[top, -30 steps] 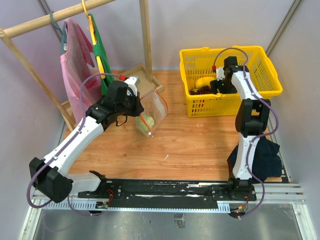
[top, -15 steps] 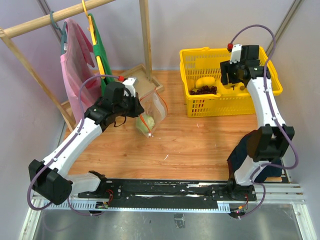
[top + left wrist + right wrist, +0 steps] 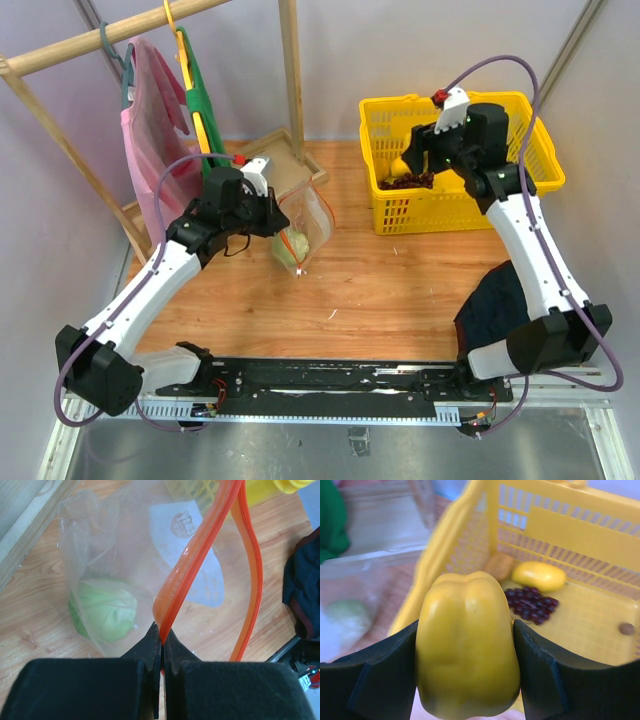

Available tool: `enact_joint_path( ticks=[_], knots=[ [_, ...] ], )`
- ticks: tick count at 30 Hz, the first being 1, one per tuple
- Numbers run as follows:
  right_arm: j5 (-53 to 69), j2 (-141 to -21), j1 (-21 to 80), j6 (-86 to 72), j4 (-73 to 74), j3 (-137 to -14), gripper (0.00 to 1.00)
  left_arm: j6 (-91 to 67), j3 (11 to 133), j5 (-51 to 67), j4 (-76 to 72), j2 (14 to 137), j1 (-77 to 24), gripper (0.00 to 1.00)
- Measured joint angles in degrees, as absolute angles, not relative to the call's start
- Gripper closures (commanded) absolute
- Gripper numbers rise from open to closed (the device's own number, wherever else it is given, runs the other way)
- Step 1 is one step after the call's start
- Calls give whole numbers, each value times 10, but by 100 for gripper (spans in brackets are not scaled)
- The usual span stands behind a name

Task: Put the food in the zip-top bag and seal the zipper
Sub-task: Pick up the fake vegetable from the bin, then place the fake vegetable in the zipper food storage bag.

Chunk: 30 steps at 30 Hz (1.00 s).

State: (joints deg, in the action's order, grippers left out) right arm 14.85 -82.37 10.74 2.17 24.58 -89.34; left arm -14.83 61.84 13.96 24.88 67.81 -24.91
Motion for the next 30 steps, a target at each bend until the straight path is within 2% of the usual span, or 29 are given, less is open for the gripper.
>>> enact_joint_path(
  ticks=[8,15,20,30],
  knots=[
    [165,-755,249,-28,126,-788,79,-151,611,163,236,675,-237,100],
    [163,-741,366,-66,5,-710,80,-154,610,176,233,668,-229,100],
    [160,-743,414,-81,-63,-677,80,-155,605,183,227,668,-223,100],
    [175,-792,444,-131,-151,-668,80,-159,600,194,221,666,-215,100]
  ],
)
